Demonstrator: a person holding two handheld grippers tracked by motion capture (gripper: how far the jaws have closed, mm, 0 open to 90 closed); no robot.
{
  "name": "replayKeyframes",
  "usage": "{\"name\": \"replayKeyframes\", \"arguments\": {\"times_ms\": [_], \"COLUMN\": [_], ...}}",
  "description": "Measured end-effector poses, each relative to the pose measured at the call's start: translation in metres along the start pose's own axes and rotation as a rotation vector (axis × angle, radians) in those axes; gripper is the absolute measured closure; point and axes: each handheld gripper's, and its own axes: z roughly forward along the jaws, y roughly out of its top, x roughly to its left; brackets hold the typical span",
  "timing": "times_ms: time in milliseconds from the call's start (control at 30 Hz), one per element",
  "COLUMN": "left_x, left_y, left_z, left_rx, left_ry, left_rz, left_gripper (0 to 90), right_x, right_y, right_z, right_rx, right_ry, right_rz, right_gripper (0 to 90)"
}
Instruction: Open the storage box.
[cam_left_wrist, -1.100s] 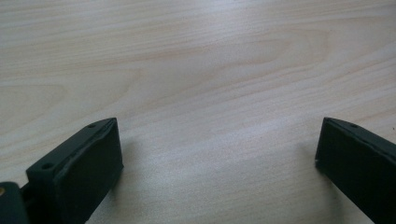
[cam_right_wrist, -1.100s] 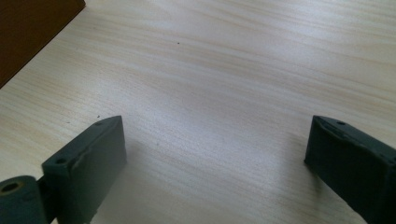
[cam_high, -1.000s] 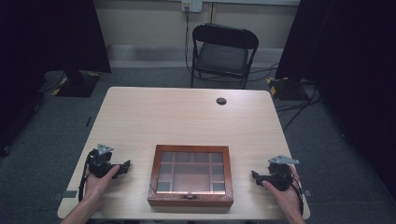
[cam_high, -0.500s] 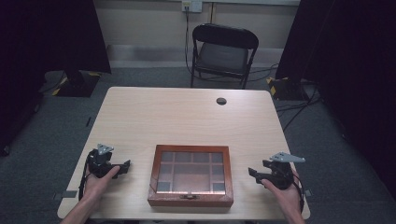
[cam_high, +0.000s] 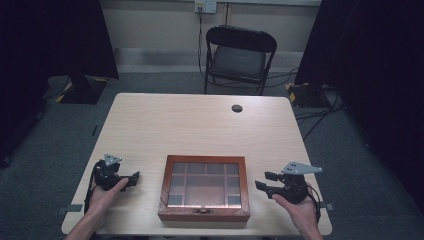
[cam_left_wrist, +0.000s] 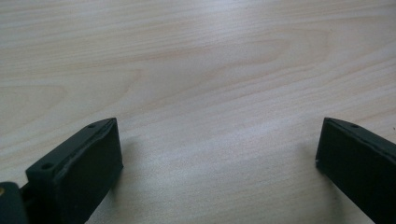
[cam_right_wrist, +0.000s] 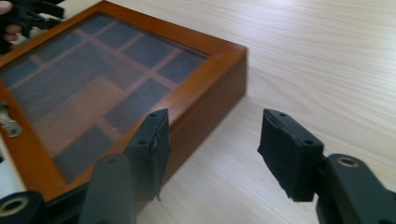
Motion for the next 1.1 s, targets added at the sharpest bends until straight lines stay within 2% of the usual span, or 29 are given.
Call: {"name": "replayKeyframes", "arguments": {"times_ms": [33, 67, 133, 167, 200, 433, 567, 800, 833, 1100], "left_x": [0.0, 0.0, 0.0, 0.0, 0.0, 0.0, 0.0, 0.0, 0.0, 0.0], "left_y": [0.0, 0.0, 0.0, 0.0, 0.0, 0.0, 0.0, 0.0, 0.0, 0.0], "left_z": [0.0, 0.0, 0.0, 0.0, 0.0, 0.0, 0.0, 0.0, 0.0, 0.0], "left_rx": [0.0, 0.0, 0.0, 0.0, 0.0, 0.0, 0.0, 0.001, 0.001, 0.0], "left_ry": [0.0, 0.0, 0.001, 0.001, 0.001, 0.0, 0.0, 0.001, 0.001, -0.001], "left_rz": [0.0, 0.0, 0.0, 0.0, 0.001, 0.0, 0.0, 0.0, 0.0, 0.002], "left_gripper": [0.0, 0.0, 0.0, 0.0, 0.0, 0.0, 0.0, 0.0, 0.0, 0.0], "right_x": [0.0, 0.007, 0.013, 0.013, 0.022, 0.045, 0.056, 0.073, 0.076, 0.092], "right_y": [0.0, 0.004, 0.008, 0.008, 0.015, 0.04, 0.047, 0.041, 0.038, 0.028], "right_z": [0.0, 0.002, 0.005, 0.005, 0.008, 0.023, 0.034, 0.049, 0.053, 0.066], "right_rx": [0.0, 0.008, 0.021, 0.021, 0.023, 0.033, 0.016, 0.028, 0.039, 0.102], "right_ry": [0.0, 0.038, 0.073, 0.073, 0.098, 0.177, 0.221, 0.266, 0.291, 0.379], "right_rz": [0.0, -0.015, -0.03, -0.03, -0.056, -0.127, -0.141, -0.16, -0.167, -0.205], "right_gripper": [44.9, 47.7, 49.5, 49.5, 51.6, 55.0, 57.3, 57.5, 62.5, 67.9]}}
